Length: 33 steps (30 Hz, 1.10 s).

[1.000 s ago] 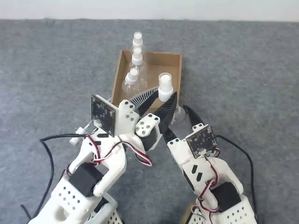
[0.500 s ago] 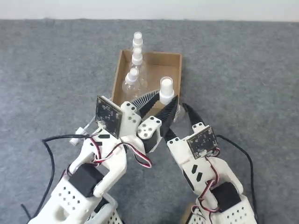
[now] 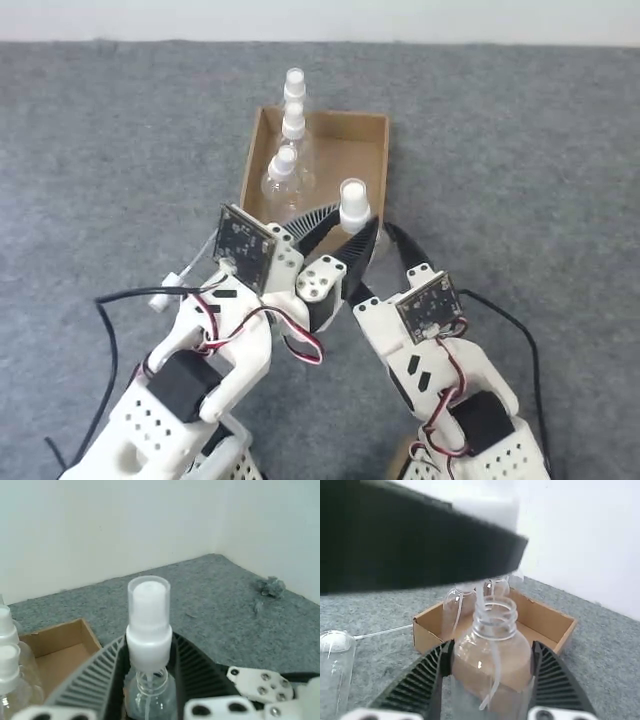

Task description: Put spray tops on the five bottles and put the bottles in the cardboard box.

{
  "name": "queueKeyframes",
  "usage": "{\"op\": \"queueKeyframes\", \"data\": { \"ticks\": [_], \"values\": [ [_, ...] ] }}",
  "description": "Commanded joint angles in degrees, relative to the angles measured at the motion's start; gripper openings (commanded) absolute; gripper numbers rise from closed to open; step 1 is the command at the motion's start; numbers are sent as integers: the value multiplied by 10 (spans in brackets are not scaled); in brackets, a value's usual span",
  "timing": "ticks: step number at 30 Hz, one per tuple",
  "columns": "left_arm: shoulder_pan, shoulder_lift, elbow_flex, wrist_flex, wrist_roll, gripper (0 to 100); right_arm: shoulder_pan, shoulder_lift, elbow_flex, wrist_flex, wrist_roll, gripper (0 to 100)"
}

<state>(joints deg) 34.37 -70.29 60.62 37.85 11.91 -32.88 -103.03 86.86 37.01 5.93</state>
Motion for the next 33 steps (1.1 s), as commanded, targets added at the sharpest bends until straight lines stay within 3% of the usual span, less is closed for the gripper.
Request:
{"op": "queueKeyframes", "data": {
  "ticks": [1, 11, 17, 26, 33],
  "values": [
    [22, -9, -7, 11, -17, 12, 0, -8, -15, -18, 4, 144],
    [32, -4, -4, 23, -36, 23, -1, -9, -15, -14, 52, 144],
    [30, -8, -9, 52, -36, 154, -1, -9, -12, -14, 50, 144],
    [30, -8, -64, 109, -60, 159, -6, -9, -11, -14, 50, 144],
    [9, -8, -88, 110, -64, 159, -18, -9, -10, -14, 50, 144]
  ]
}}
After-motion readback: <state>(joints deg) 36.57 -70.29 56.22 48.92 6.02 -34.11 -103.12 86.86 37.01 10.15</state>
